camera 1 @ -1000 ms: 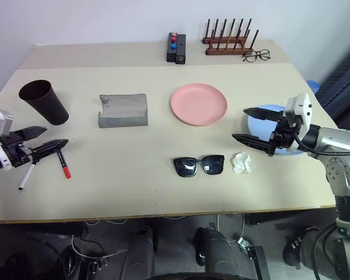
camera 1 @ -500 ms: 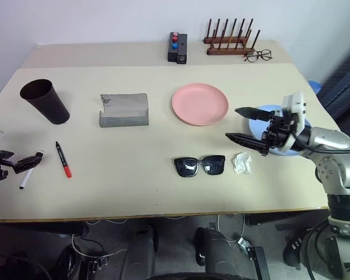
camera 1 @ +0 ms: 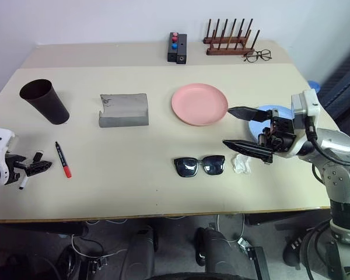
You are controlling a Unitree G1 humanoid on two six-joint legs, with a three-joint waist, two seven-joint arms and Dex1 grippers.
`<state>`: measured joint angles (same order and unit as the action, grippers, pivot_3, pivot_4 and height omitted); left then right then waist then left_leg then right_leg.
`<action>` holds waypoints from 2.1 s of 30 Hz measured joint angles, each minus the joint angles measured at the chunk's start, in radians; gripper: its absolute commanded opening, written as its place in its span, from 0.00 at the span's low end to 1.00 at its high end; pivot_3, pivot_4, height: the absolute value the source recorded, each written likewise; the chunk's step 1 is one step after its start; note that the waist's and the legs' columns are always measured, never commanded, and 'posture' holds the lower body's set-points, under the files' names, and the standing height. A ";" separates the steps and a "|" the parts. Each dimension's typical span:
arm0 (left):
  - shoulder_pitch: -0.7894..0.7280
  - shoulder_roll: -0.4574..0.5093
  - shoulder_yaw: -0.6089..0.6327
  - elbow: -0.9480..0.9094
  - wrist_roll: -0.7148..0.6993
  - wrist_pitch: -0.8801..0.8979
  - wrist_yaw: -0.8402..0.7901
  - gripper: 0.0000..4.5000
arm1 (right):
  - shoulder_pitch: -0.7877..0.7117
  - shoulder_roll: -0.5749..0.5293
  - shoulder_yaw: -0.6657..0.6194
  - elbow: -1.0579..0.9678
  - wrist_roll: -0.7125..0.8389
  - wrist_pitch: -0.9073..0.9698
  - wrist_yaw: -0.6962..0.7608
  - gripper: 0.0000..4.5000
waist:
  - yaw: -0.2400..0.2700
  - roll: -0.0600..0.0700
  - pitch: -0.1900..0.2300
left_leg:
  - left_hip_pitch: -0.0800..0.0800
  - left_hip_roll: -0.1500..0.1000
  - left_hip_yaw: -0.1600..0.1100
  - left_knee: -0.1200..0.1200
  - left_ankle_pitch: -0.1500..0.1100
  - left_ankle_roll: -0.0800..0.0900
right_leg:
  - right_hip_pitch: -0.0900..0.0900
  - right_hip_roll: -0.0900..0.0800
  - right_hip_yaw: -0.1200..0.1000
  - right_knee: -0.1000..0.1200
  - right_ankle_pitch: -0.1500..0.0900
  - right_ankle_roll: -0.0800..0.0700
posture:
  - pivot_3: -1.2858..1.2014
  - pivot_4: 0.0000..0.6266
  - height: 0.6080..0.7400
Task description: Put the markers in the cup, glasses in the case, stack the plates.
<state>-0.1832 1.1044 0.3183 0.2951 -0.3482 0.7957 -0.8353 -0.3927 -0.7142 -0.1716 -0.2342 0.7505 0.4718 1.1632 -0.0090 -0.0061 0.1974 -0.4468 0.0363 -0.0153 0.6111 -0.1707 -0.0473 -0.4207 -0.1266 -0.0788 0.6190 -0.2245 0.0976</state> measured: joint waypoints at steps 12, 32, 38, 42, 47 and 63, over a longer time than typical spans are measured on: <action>-0.006 0.001 -0.020 -0.001 0.015 0.004 -0.034 0.99 | -0.020 -0.012 0.035 0.031 -0.090 -0.122 0.083 1.00 | 0.000 0.000 0.000 | 0.000 0.000 0.000 0.000 0.000 0.000 | 0.000 0.000 0.000 0.000 0.000 0.000 | 0.52 0.24 1.00; 0.024 0.010 -0.021 -0.014 0.034 0.005 -0.030 0.99 | -0.094 -0.009 0.048 0.124 -0.119 -0.156 0.139 1.00 | 0.000 0.000 0.000 | 0.000 0.000 0.000 0.000 0.000 0.000 | 0.000 0.000 0.000 0.000 0.000 0.000 | 0.52 0.24 1.00; 0.024 0.010 -0.041 -0.014 0.049 0.008 -0.030 0.99 | -0.094 -0.009 0.049 0.125 -0.124 -0.157 0.134 1.00 | 0.000 0.000 0.000 | 0.000 0.000 0.000 0.000 0.000 0.000 | 0.000 0.000 0.000 0.000 0.000 0.000 | 0.52 0.24 1.00; 0.022 0.021 -0.060 -0.012 0.060 0.002 -0.040 0.99 | -0.094 -0.009 0.048 0.125 -0.128 -0.157 0.126 1.00 | -0.001 0.000 0.000 | 0.000 0.000 0.001 0.000 0.000 0.000 | 0.000 0.000 0.000 0.000 0.000 0.000 | 0.52 0.24 1.00; 0.009 0.029 -0.084 -0.001 0.078 -0.022 -0.059 0.99 | -0.094 -0.009 0.048 0.125 -0.129 -0.157 0.119 1.00 | -0.001 0.000 0.000 | 0.000 0.000 0.001 0.000 0.000 0.000 | 0.000 0.000 0.000 0.000 0.000 0.000 | 0.52 0.24 1.00; -0.048 0.045 -0.152 0.046 0.132 -0.082 -0.088 0.99 | -0.079 -0.010 0.046 0.120 -0.129 -0.153 0.096 1.00 | 0.001 0.001 -0.001 | 0.001 0.000 0.002 0.000 0.000 0.000 | 0.000 0.000 0.001 0.002 -0.001 0.001 | 0.52 0.24 1.00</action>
<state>-0.2315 1.1499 0.1664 0.3408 -0.2161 0.7137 -0.9234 -0.4716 -0.7239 -0.1259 -0.1144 0.6216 0.3184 1.2595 -0.0081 -0.0049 0.1969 -0.4456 0.0364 -0.0136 0.6111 -0.1706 -0.0472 -0.4209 -0.1266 -0.0773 0.6205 -0.2250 0.0986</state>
